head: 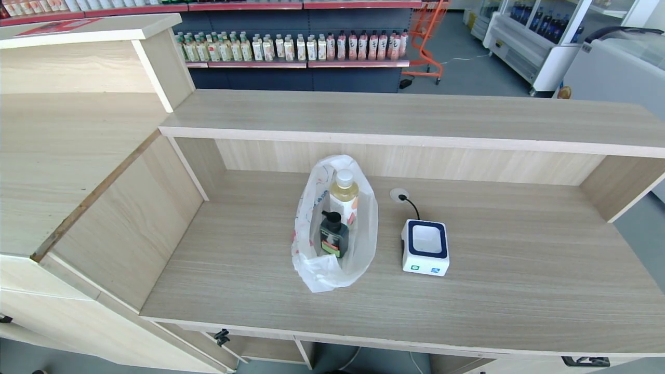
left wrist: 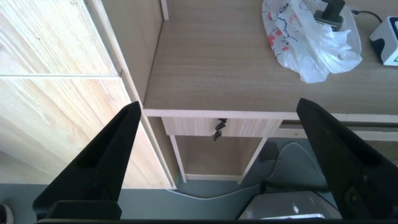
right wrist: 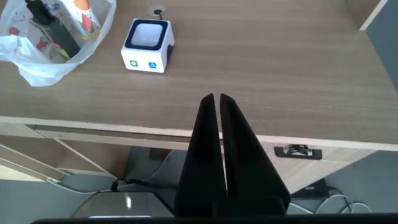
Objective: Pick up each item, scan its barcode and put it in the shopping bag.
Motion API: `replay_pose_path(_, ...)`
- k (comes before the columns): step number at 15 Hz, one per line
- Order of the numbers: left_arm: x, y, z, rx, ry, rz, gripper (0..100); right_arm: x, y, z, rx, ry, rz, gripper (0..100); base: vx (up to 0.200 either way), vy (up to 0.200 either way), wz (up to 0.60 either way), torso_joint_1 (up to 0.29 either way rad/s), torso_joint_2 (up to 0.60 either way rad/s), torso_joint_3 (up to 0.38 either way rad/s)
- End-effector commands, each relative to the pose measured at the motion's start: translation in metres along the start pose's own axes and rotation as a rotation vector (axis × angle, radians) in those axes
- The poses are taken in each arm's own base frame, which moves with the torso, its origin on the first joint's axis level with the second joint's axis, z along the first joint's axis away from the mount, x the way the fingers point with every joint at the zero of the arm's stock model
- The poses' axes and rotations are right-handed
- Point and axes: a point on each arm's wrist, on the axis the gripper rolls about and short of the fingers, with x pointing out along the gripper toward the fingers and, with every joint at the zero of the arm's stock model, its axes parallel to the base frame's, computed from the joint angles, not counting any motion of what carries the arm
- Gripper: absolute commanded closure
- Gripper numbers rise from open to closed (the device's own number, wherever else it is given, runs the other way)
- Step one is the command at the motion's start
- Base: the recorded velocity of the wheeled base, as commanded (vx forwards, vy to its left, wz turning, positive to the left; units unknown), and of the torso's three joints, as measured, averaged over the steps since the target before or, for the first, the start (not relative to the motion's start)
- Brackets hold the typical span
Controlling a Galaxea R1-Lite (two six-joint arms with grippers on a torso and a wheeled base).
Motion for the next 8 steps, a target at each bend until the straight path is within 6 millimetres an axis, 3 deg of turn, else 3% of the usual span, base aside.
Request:
replay_pose_path(1, 0.0000, 0.0000, 0.0000, 0.000, 0.000, 0.000, 0, 0.0002, 0.0000, 0.0000, 0.001, 0.003, 0.001, 100, 0.000, 0.000, 0.00, 0.000, 0.00, 0.000)
replay_pose_path(7, 0.0006, 0.0000, 0.0001, 0.000, 0.008, 0.000, 0, 0.0002, 0.0000, 0.0000, 0.001, 0.003, 0.001, 100, 0.000, 0.000, 0.00, 0.000, 0.00, 0.000)
replay_pose_path(8, 0.0008, 0.0001, 0.0002, 0.000, 0.011, 0.000, 0, 0.0002, 0.0000, 0.0000, 0.001, 0.003, 0.001, 100, 0.000, -0.200, 0.00, 0.007, 0.00, 0.002)
